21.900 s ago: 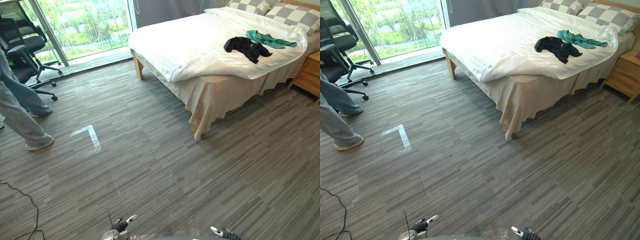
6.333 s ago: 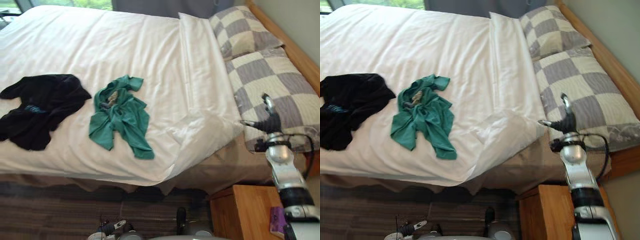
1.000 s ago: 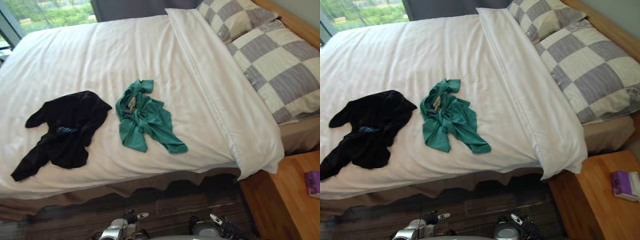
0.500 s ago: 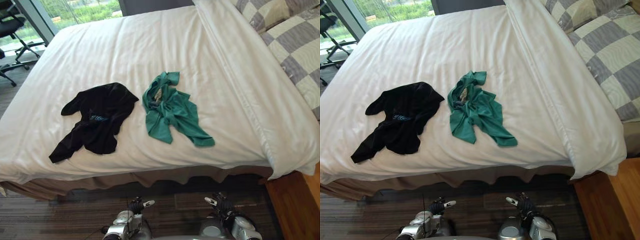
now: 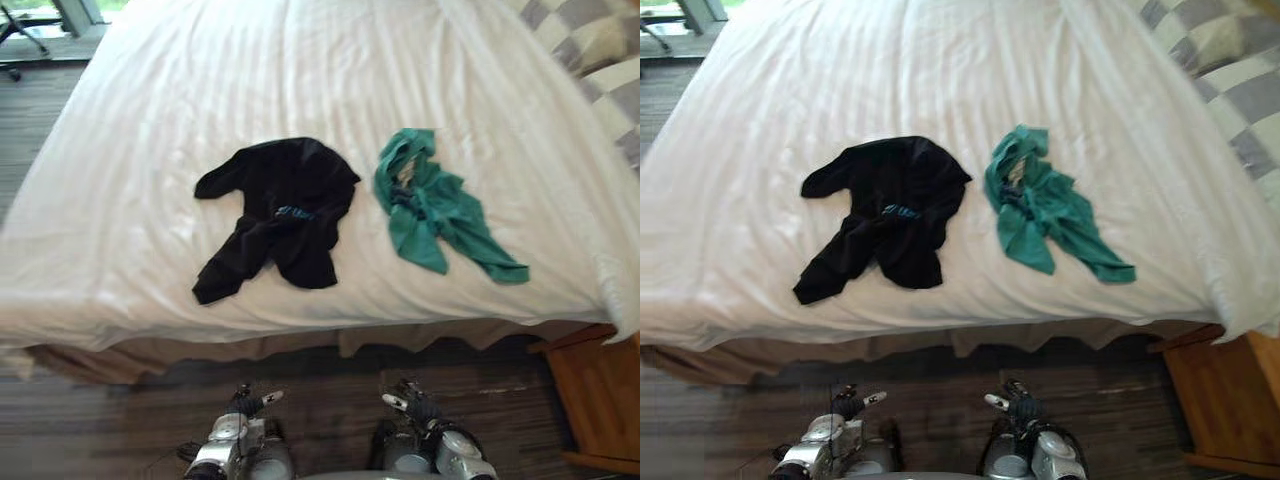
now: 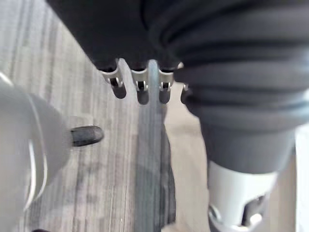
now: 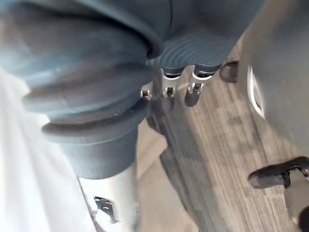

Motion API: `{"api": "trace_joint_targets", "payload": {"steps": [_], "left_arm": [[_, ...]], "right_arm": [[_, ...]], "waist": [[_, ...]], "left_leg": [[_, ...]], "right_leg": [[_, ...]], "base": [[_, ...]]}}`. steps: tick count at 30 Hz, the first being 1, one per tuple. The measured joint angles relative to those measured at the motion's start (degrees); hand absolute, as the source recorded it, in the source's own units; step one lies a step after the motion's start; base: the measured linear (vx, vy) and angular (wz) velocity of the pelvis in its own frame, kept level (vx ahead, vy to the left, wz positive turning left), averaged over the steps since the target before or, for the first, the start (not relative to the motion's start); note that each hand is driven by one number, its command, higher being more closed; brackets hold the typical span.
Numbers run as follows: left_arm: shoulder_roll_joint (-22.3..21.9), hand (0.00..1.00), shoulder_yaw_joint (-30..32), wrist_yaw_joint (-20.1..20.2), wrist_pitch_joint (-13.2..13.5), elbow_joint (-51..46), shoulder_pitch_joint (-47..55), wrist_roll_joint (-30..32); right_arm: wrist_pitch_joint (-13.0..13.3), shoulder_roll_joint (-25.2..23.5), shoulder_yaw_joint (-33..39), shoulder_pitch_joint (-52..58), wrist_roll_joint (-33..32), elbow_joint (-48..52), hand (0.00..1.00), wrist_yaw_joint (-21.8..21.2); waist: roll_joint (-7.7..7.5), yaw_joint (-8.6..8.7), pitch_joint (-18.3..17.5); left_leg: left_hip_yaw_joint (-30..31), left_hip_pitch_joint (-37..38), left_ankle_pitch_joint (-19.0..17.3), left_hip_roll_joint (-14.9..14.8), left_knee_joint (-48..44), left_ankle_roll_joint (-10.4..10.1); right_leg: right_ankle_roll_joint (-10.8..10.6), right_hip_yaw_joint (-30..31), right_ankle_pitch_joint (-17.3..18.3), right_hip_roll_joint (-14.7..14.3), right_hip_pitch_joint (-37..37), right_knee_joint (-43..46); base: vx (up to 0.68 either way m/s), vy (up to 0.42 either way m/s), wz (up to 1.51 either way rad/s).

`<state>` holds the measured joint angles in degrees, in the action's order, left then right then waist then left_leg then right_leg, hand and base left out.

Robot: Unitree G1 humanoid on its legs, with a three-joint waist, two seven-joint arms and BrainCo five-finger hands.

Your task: Tidy the bed and pick cloth on bed and put in laundry

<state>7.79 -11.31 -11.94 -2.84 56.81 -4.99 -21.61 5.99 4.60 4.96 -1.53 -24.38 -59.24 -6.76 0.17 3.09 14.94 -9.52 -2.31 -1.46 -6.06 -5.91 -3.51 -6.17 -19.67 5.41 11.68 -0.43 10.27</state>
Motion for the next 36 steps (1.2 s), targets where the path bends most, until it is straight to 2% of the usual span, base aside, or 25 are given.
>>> {"api": "trace_joint_targets", "payload": {"steps": [1, 4, 6, 7, 9, 11, 13, 14, 15, 16, 17, 18, 19, 20, 21, 22, 25, 26, 29, 30, 32, 34, 36], "left_arm": [[-0.3, 0.0, 1.2, -1.2, -0.6, 0.2, 0.3, -1.9], [0.4, 0.0, 9.8, -4.1, 0.3, 2.2, 4.2, -8.3], [0.3, 0.0, 18.2, -5.3, 3.1, 4.1, 7.8, -14.2], [0.2, 0.0, 28.4, -5.9, 5.3, 4.7, 10.0, -18.3], [1.0, 0.0, 39.4, -6.0, 9.0, 4.5, 11.2, -22.2], [4.3, 0.0, 57.6, -7.0, 14.8, 3.4, 12.0, -26.5], [8.3, 0.0, 67.5, -8.3, 21.0, 1.0, 13.3, -29.3], [12.1, 0.0, 71.4, -8.4, 25.7, -0.8, 13.8, -31.1], [14.0, 0.0, 72.4, -8.6, 28.4, -2.0, 14.0, -31.5], [17.0, 0.0, 72.9, -9.3, 32.3, -4.8, 14.4, -31.7], [20.8, 0.0, 72.2, -11.3, 35.9, -8.7, 14.7, -30.9], [22.0, 0.0, 71.9, -12.2, 37.1, -10.8, 14.5, -30.1], [23.9, 0.0, 70.8, -13.5, 39.3, -15.8, 13.9, -28.1], [24.7, 0.0, 69.9, -14.8, 39.4, -18.8, 13.7, -26.3], [26.3, 0.0, 68.3, -16.7, 39.0, -24.4, 12.9, -21.5], [27.4, 0.0, 67.4, -17.3, 37.5, -28.2, 12.2, -17.3], [29.8, 0.0, 64.1, -16.7, 32.5, -36.3, 9.2, -8.4], [30.1, 0.0, 63.2, -16.5, 31.4, -37.5, 8.3, -7.3], [31.4, 0.0, 54.9, -15.6, 25.6, -38.8, 3.6, -0.1], [31.4, 0.0, 51.4, -15.8, 23.6, -38.5, 2.4, 3.6], [31.4, 0.0, 40.3, -15.7, 18.9, -35.7, -0.9, 12.0], [31.0, 0.0, 30.9, -15.2, 14.7, -32.2, -4.0, 16.1], [29.7, 0.0, 27.0, -14.3, 12.5, -29.7, -5.9, 18.0]], "right_arm": [[-0.1, 0.0, 1.6, 0.5, -1.6, -0.5, 0.0, 1.3], [-0.1, -1.2, 7.7, 2.0, -7.0, -0.7, 0.0, 5.4], [0.9, -1.3, 14.8, 2.9, -10.2, -0.6, 0.0, 8.4], [2.4, -1.1, 21.5, 4.2, -11.3, -0.2, 0.0, 10.7], [4.8, -0.5, 27.9, 5.9, -11.8, 0.0, 0.0, 13.0], [7.9, 1.9, 37.9, 7.4, -12.1, 0.0, 0.0, 15.8], [12.3, 5.4, 44.3, 7.7, -11.9, 0.0, 0.0, 18.7], [15.2, 8.7, 47.7, 7.6, -11.8, 0.2, 0.0, 20.4], [16.8, 10.4, 48.8, 7.5, -11.4, 0.4, 0.0, 21.4], [18.7, 12.9, 49.7, 7.7, -10.8, 2.1, 0.0, 22.7], [20.6, 15.6, 49.6, 7.5, -6.9, 5.6, 0.0, 26.5], [21.1, 16.3, 49.5, 7.5, -4.5, 7.8, 0.0, 28.6], [22.5, 17.6, 48.3, 7.6, -0.5, 14.2, 0.0, 32.0], [22.5, 18.2, 47.6, 7.6, 1.5, 18.3, 0.0, 33.6], [22.2, 20.0, 45.4, 7.5, 5.2, 26.2, 0.0, 36.2], [21.0, 21.8, 43.4, 7.1, 8.1, 31.3, 0.0, 36.9], [17.3, 24.8, 35.3, 3.6, 14.7, 41.2, 0.0, 35.6], [16.5, 24.7, 33.4, 2.9, 15.0, 42.4, 0.0, 34.5], [13.4, 24.5, 23.9, -0.1, 16.2, 43.5, 0.0, 29.4], [13.1, 24.4, 21.6, -0.9, 16.8, 43.4, 0.0, 29.0], [12.6, 23.7, 14.6, -4.0, 18.5, 42.5, 0.0, 29.0], [11.9, 22.4, 9.0, -6.6, 19.5, 41.0, 0.0, 29.0], [11.3, 21.6, 5.4, -8.2, 20.4, 39.4, 0.0, 28.9]], "waist": [[0.08, -0.65, 0.0], [-1.12, -1.22, -0.1], [-1.82, -1.24, -0.3], [-1.83, -1.84, -0.3], [-1.72, -2.52, -0.3], [-1.81, -2.6, -1.0], [-1.55, -2.56, -2.4], [-1.26, -2.58, -3.6], [-0.86, -2.64, -4.0], [-1.17, -2.72, -5.3], [-0.25, -2.72, -6.1], [-0.83, -2.81, -6.9], [-0.11, -2.9, -7.7], [0.24, -2.92, -7.9], [0.43, -2.86, -9.0], [0.81, -2.61, -9.6], [1.54, -2.61, -10.4], [1.56, -2.72, -10.4], [1.43, -3.52, -10.6], [1.43, -3.68, -10.6], [1.36, -3.61, -10.6], [1.37, -3.06, -10.6], [1.37, -2.44, -10.6]], "left_leg": [[-0.3, 0.4, 1.0, 0.6, 0.9, 0.2], [-0.7, 1.9, 2.2, 0.9, 3.0, -0.5], [-1.9, 3.4, 3.8, 0.9, 6.0, -0.7], [-2.2, 4.6, 5.0, 0.8, 8.3, -0.8], [-2.5, 5.7, 6.2, 0.6, 10.7, -0.9], [-2.7, 5.9, 6.5, 0.3, 11.7, -0.9], [-3.5, 5.6, 5.6, 0.1, 11.7, -1.3], [-3.7, 5.6, 5.4, 0.1, 11.8, -1.1], [-3.8, 5.6, 5.4, 0.1, 11.8, -1.1], [-3.8, 5.6, 5.4, 0.1, 11.8, -1.1], [-3.8, 5.5, 5.5, 0.1, 11.8, -1.2], [-3.8, 5.5, 5.6, 0.1, 11.8, -1.2], [-3.8, 5.5, 5.6, 0.1, 11.8, -1.1], [-3.8, 5.5, 5.7, 0.1, 11.8, -1.0], [-3.8, 5.4, 5.7, 0.1, 11.8, -0.9], [-4.0, 5.2, 5.7, 0.1, 11.8, -0.9], [-5.4, 5.2, 5.8, -0.5, 11.7, -1.0], [-5.7, 5.3, 5.9, -0.7, 11.7, -1.1], [-9.1, 5.7, 6.3, -1.5, 11.7, -1.7], [-10.2, 5.8, 6.5, -1.6, 11.4, -1.9], [-12.5, 6.2, 7.1, -1.8, 11.4, -2.8], [-14.0, 6.6, 7.4, -2.2, 11.4, -2.8], [-14.7, 6.9, 7.5, -2.6, 11.4, -2.8]], "right_leg": [[-0.9, -0.8, -0.5, 0.5, 0.8, -0.4], [-1.2, -2.5, -0.7, 0.3, 2.8, -1.7], [-1.3, -2.5, -0.7, 0.0, 3.2, -2.0], [-1.4, -2.4, -0.8, -0.3, 3.4, -2.4], [-1.5, -2.5, -0.9, -0.8, 3.6, -2.8], [-1.3, -3.0, -0.7, -1.1, 4.3, -3.3], [-1.2, -3.1, -0.8, -1.4, 4.4, -4.0], [-1.2, -3.1, -1.0, -1.5, 4.5, -4.4], [-1.2, -3.1, -1.0, -1.5, 4.5, -4.5], [-1.1, -3.1, -1.1, -1.5, 4.5, -4.5], [-1.1, -3.1, -1.1, -1.5, 4.5, -4.6], [-1.1, -3.1, -1.1, -1.5, 4.5, -4.6], [-1.1, -3.1, -1.1, -1.5, 4.5, -4.6], [-1.1, -3.1, -1.1, -1.5, 4.5, -4.6], [-1.1, -3.0, -1.1, -1.6, 4.4, -4.6], [-1.1, -2.8, -1.1, -1.6, 4.1, -4.7], [-0.8, -1.3, -2.0, -2.5, 3.9, -6.0], [-1.0, -0.9, -2.4, -2.7, 3.8, -6.2], [-0.4, 1.0, -3.0, -3.5, 2.7, -6.5], [-0.3, 1.4, -3.1, -3.6, 2.6, -6.5], [0.2, 2.9, -3.3, -3.9, 2.2, -6.5], [0.8, 4.0, -3.8, -4.4, 2.0, -6.7], [1.2, 4.8, -4.3, -4.7, 2.1, -7.4]], "base": [[0.04, 0.084, 0.69], [0.04, 0.001, 0.26], [-0.01, -0.029, 0.02], [-0.02, -0.028, -0.03], [-0.01, -0.011, 0.02], [-0.07, -0.016, 0.06], [-0.06, 0.009, -0.07], [0.0, 0.02, -0.07], [0.0, 0.0, 0.0], [0.0, 0.0, 0.0], [0.0, 0.0, 0.0], [0.0, 0.0, 0.0], [0.0, 0.0, 0.0], [0.0, 0.0, 0.0], [0.0, 0.0, 0.0], [0.02, 0.004, -0.05], [0.04, -0.009, -0.19], [0.03, -0.018, -0.29], [0.04, -0.019, -0.32], [0.04, -0.007, -0.27], [0.0, -0.007, -0.31], [-0.02, -0.021, -0.3], [-0.02, -0.009, -0.25]]}}
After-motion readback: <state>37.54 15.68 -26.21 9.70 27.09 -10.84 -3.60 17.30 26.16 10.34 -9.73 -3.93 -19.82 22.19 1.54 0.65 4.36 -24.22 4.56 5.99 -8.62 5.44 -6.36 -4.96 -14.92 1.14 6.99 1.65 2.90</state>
